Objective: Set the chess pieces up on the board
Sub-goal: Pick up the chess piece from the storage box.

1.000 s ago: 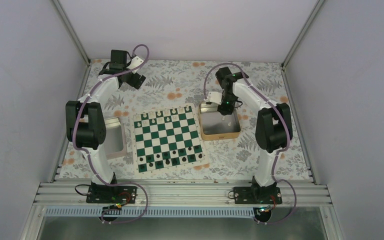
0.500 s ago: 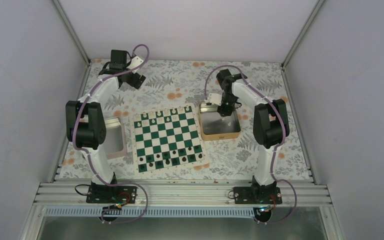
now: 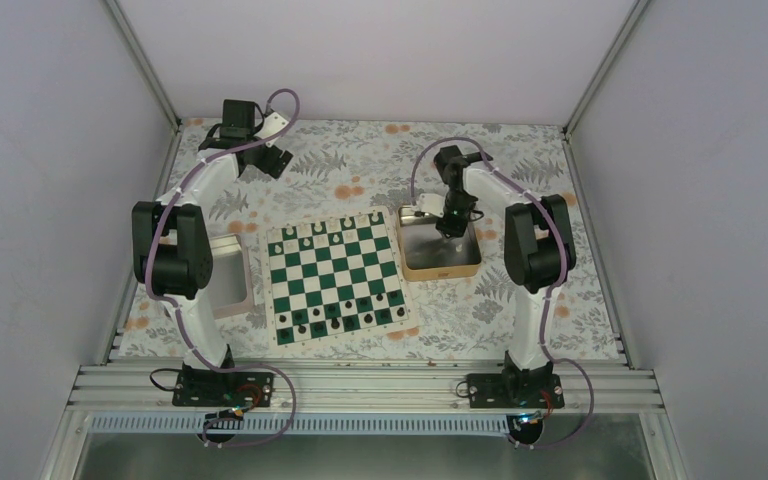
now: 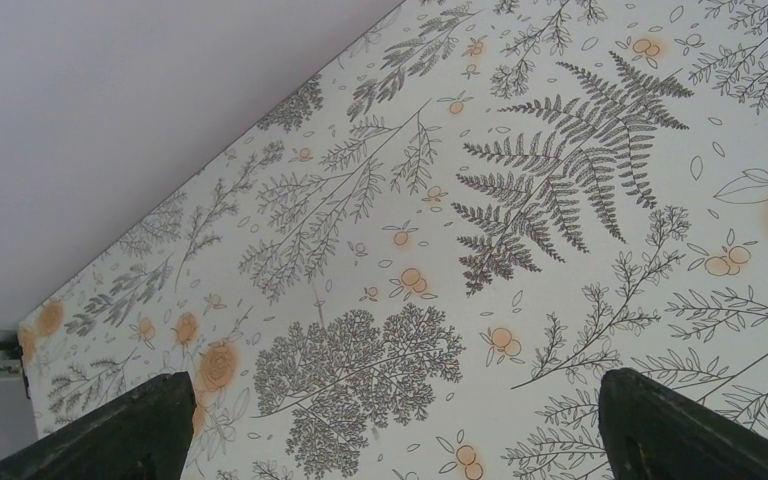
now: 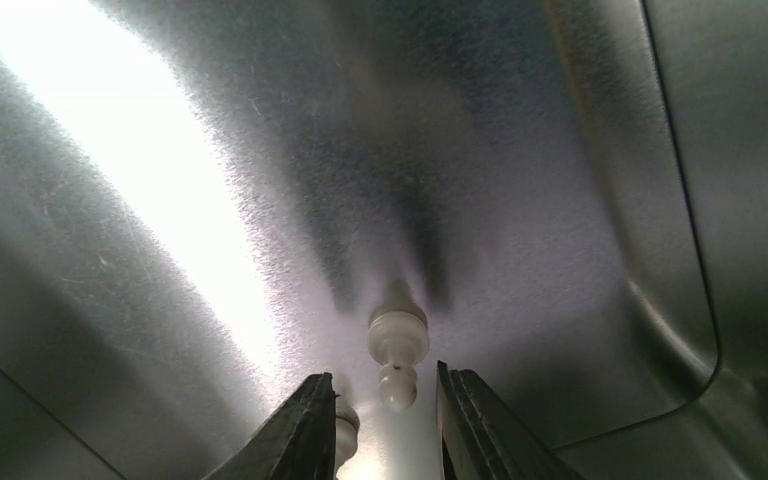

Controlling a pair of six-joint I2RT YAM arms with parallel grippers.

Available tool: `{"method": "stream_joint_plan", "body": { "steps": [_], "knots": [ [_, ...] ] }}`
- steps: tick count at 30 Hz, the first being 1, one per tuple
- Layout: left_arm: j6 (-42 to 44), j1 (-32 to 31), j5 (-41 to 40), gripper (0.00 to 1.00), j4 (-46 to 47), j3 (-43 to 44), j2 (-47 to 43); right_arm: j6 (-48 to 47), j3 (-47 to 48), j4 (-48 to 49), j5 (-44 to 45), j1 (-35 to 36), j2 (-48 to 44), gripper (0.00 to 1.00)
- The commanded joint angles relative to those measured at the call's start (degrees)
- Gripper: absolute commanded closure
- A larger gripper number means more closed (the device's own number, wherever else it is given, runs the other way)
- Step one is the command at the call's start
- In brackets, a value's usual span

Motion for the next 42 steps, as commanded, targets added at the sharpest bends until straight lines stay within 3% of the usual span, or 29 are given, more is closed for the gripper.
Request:
{"method": "stream_joint_plan", "body": {
  "steps": [1, 9, 17, 21, 30, 42],
  "knots": [
    [0.72, -0.3, 0.69, 0.0, 0.47, 0.02, 0.16, 0.49, -0.33, 0.7, -0.7, -0.5, 1.22, 0.73],
    [0.75, -0.39, 0.86, 0.0, 0.31, 0.02, 0.0, 0.63, -0.34, 1.06, -1.11, -0.59, 2.06, 0.76],
    [0.92, -0.48, 0.96, 0.0, 0.2, -0.07, 0.0, 1.2, -0.19, 1.39, 0.55, -0.71, 1.88, 0.91],
    [0.91, -0.48, 1.01, 0.0, 0.31, 0.03, 0.04, 1.72, 0.71, 0.32, 2.5, -0.69, 0.62, 0.95],
    [0.99, -0.66, 1.37, 0.0, 0.01, 0.08, -0.27, 2.2, 14.3, -7.9, 4.08, 4.38, -0.53, 0.95],
    [0.94, -0.83, 1.25, 0.0, 0.31, -0.23, -0.85, 0.41, 31.36, -12.11, 2.71, 17.48, 9.48, 0.94]
  ]
}}
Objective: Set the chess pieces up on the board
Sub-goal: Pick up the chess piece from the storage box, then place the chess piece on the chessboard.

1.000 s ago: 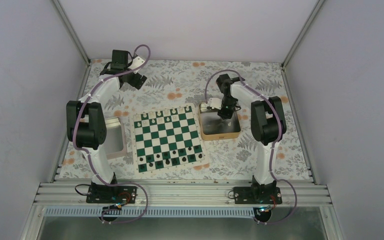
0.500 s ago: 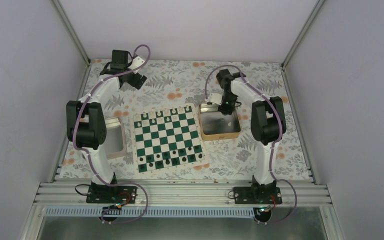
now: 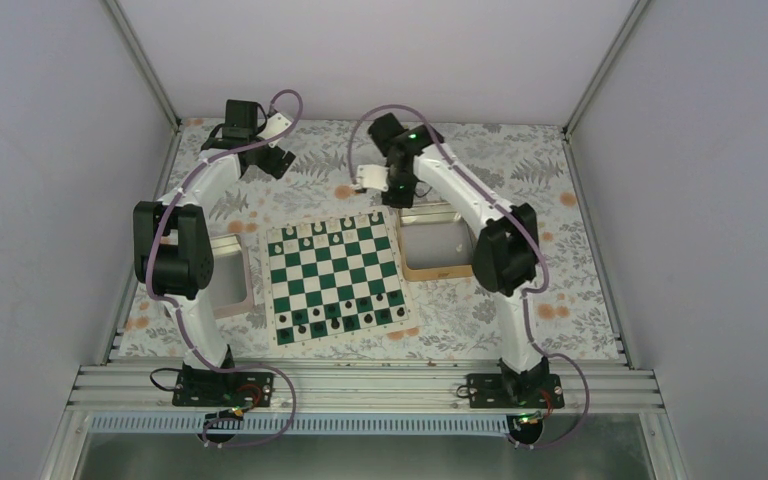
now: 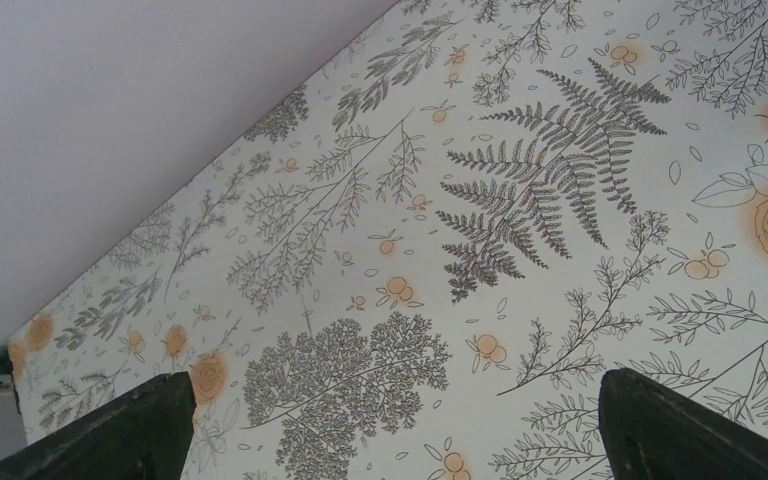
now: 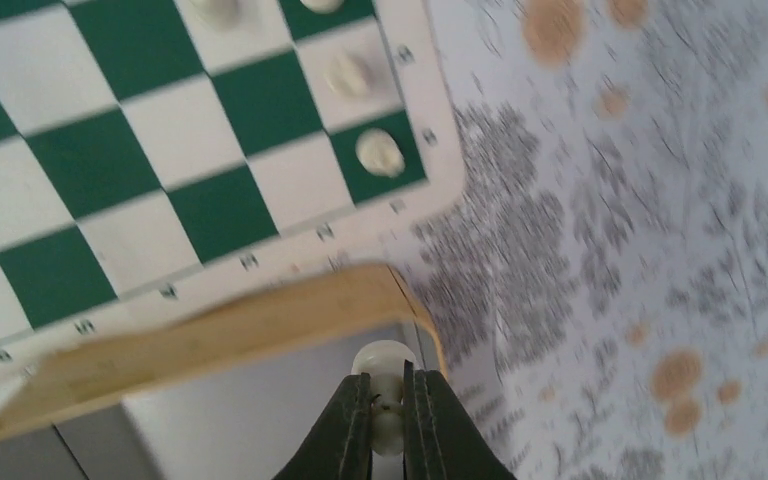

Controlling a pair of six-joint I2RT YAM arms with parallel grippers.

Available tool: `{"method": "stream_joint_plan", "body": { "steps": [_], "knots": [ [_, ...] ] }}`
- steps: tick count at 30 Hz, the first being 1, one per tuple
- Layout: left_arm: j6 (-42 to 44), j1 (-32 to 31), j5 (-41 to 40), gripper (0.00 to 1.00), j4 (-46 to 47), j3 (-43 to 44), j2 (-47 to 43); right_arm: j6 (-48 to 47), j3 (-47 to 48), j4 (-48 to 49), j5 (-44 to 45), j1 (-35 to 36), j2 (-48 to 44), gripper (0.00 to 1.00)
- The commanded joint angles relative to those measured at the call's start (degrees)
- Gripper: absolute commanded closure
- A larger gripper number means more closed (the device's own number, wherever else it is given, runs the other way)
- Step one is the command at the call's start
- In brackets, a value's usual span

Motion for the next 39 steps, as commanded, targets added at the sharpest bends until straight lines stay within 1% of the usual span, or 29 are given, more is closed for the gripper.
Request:
{"method": "stream_joint_plan", "body": {
  "steps": [1, 6, 12, 26, 39],
  "knots": [
    [0.54, -0.2, 0.75, 0.0, 0.38, -0.3, -0.83, -1.04, 2.99, -2.8, -1.21, 3.33, 5.49, 0.94],
    [0.58, -0.16, 0.84, 0.0, 0.41, -0.33, -0.74, -1.77, 3.7, -1.59, -2.16, 6.52, 8.87, 0.94],
    [0.61, -0.19, 0.93, 0.0, 0.44, -0.28, -0.64, -2.29, 4.33, -0.23, -3.55, 7.82, 12.22, 0.94],
    [0.77, -0.19, 0.89, 0.0, 0.79, -0.94, -0.83, -3.09, 5.13, 4.05, -4.3, 7.95, 15.8, 0.93],
    [0.99, -0.19, 1.37, 0.0, 0.92, -1.06, -0.32, -3.44, 6.08, 3.82, -4.89, 8.04, 17.05, 0.93]
  ]
}}
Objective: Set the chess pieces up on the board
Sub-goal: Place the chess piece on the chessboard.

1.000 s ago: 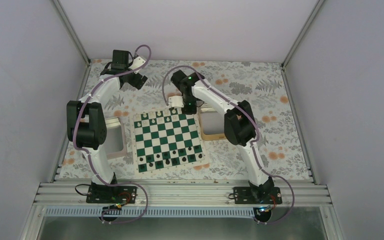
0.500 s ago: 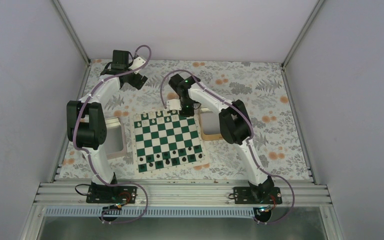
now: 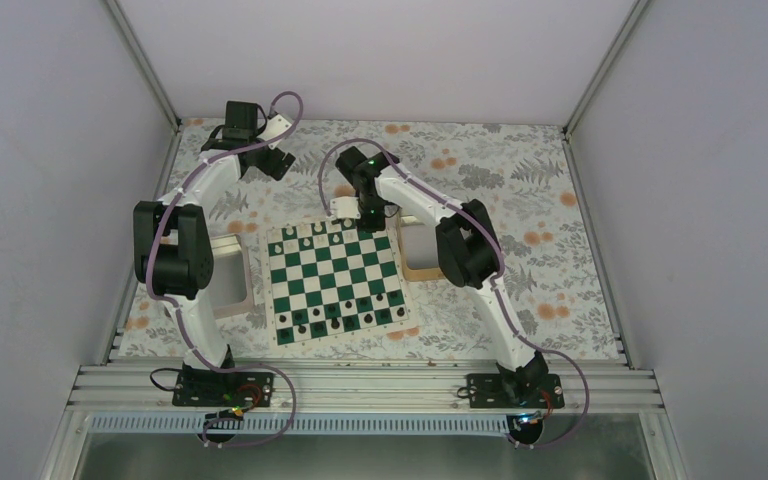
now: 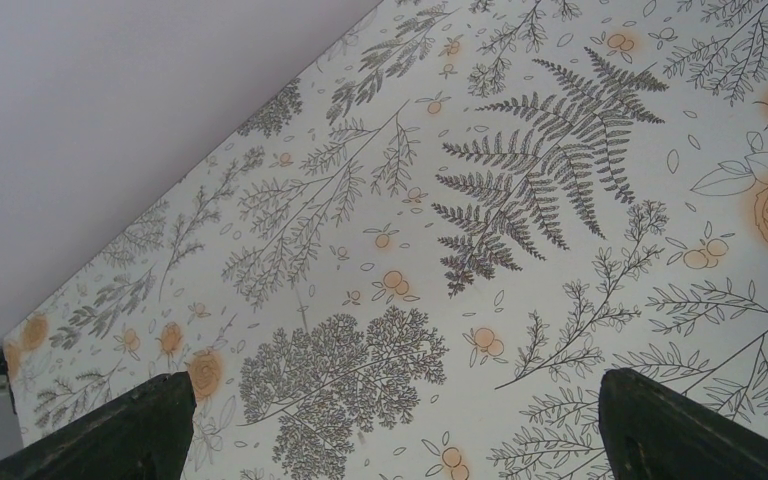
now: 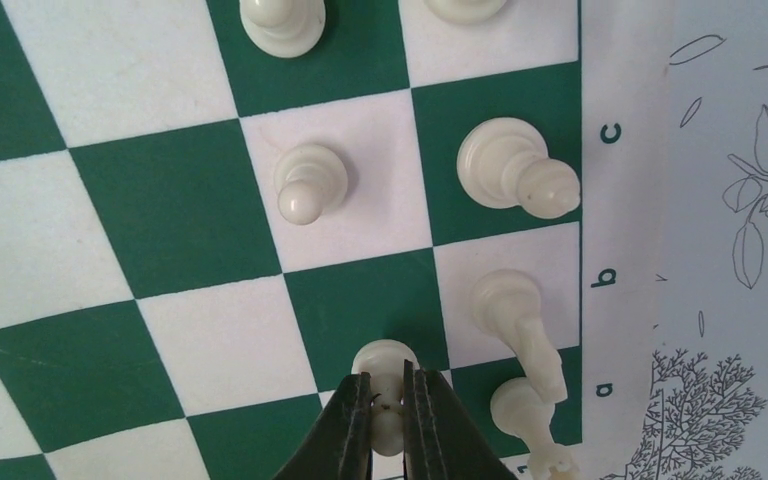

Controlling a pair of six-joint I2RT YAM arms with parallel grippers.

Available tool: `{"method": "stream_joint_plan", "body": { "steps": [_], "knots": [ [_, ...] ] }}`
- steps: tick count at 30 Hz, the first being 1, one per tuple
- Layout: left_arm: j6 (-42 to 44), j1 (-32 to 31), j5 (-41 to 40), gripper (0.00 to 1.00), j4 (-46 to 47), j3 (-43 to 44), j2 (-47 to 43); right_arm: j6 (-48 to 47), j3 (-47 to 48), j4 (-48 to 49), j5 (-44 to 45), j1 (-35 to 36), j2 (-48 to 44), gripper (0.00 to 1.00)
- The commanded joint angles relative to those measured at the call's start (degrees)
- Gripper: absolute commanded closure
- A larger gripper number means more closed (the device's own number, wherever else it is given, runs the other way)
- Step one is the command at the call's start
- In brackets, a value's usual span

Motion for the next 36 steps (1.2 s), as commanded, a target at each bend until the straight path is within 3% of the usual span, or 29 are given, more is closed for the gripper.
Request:
{"method": "stream_joint_plan", "body": {
  "steps": [1, 22, 36],
  "knots": [
    [0.38, -0.2, 1.27, 0.0, 0.83, -0.49, -0.35, -0.8, 1.69, 0.08, -1.29, 0.66, 1.24, 0.93],
    [0.35, -0.24, 1.53, 0.0, 0.57, -0.24, -0.18, -0.71, 0.65, -0.66, -2.35, 0.75, 1.52, 0.93],
    [0.39, -0.2, 1.57, 0.0, 0.27, -0.29, -0.56, -0.4, 0.31, -0.6, -3.85, 0.36, -1.59, 0.78]
  ]
}}
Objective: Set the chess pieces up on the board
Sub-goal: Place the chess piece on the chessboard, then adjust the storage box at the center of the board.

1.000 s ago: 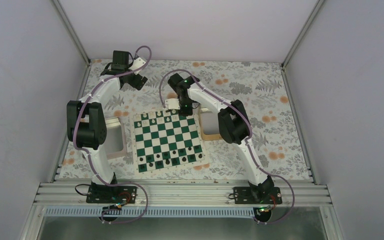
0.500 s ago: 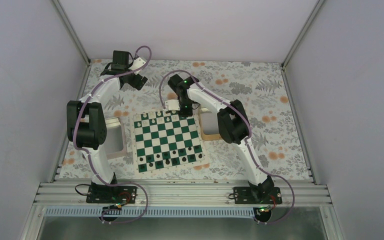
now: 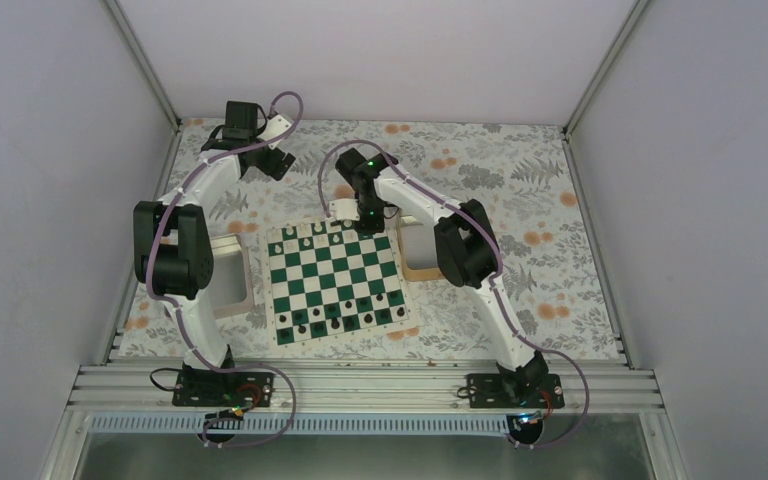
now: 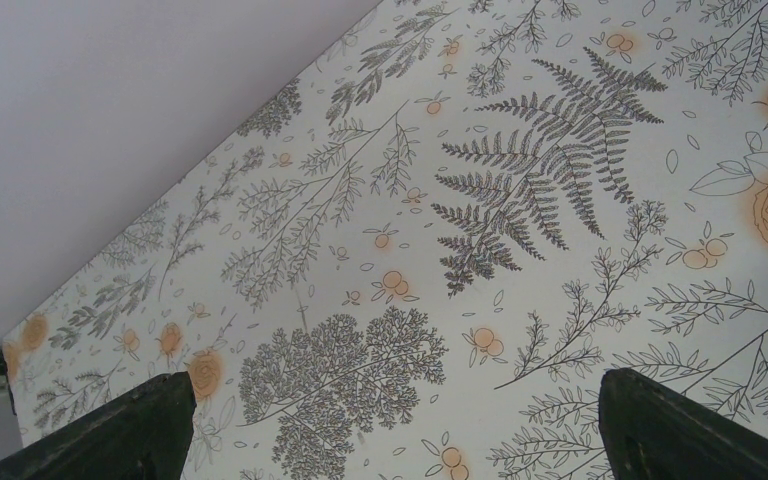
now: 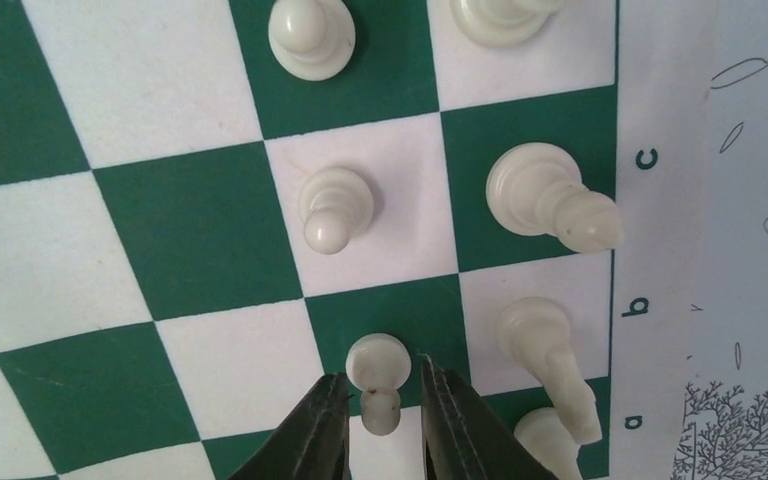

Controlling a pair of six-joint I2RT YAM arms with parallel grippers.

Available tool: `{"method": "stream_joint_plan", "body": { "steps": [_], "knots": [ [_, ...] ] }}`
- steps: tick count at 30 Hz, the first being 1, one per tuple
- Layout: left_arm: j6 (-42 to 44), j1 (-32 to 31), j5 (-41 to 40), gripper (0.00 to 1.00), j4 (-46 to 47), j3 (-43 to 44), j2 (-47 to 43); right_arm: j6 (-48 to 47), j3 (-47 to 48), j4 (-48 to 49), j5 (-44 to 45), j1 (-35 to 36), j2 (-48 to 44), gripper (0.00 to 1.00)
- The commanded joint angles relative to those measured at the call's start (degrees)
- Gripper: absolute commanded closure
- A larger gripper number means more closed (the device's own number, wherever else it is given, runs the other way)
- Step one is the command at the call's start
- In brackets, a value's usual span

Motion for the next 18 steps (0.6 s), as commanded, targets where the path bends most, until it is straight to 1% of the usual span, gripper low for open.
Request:
{"method": "stream_joint_plan", "body": {
  "steps": [1, 5, 8, 13, 18],
  "knots": [
    [0.25, -0.24, 1.55, 0.0, 0.36, -0.33, -0.61, -0.15, -0.02, -0.79, -2.28, 0.28, -3.01, 0.79],
    [0.26, -0.24, 1.49, 0.0, 0.1, -0.08, -0.87, 0.24, -0.8, -4.41, -2.6, -0.63, -6.16, 0.8],
    [0.37, -0.22, 1.4, 0.0, 0.13, -0.29, -1.32, 0.77, -3.71, -6.43, -2.83, -2.77, -11.18, 0.8],
    [0.45, -0.2, 1.2, 0.0, 0.33, -0.45, -1.76, 2.47, -17.34, -3.31, 1.15, -9.21, -22.25, 0.72],
    [0.6, -0.19, 1.18, 0.0, 0.22, -0.17, -1.51, 3.66, -26.31, -0.58, 2.55, -17.14, -27.51, 0.71]
  ]
}}
